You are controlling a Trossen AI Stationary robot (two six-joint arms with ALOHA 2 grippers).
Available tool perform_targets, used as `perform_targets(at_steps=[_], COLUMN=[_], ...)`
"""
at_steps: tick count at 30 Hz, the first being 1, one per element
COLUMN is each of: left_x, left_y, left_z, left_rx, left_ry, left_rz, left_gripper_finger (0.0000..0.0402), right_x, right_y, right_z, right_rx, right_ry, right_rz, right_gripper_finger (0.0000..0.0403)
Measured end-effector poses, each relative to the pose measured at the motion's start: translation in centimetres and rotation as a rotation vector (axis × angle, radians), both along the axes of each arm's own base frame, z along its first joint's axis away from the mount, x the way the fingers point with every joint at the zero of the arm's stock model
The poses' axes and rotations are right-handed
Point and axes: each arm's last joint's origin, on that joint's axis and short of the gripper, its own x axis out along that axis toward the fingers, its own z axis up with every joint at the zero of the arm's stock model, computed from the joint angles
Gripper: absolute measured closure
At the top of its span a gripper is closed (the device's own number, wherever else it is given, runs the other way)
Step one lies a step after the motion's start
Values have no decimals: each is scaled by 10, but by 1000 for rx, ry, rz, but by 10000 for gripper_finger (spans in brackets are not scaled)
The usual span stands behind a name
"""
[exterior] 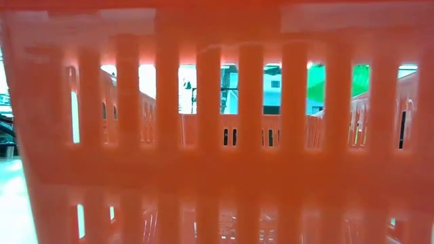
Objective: Stack baskets by color
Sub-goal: Stack the bottom green basket on the green baskets
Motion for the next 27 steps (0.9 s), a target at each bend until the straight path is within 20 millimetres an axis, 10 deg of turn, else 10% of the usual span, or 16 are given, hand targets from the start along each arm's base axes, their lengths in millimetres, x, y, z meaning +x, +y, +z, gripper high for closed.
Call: perform_targets(at_steps=[12, 27], left_x=[1, 0], left_y=[1, 1], left_z=[0, 0], left_rx=[9, 13], left_ry=[3, 5], left_rz=[-4, -5], left_gripper_finger=[209, 209], right_x=[34, 43], right_y=[-7, -41], right_z=[-62, -66], right_rx=[-6, 31], right_ry=[63, 18], right_rz=[-124, -204], right_gripper_finger=[395, 384])
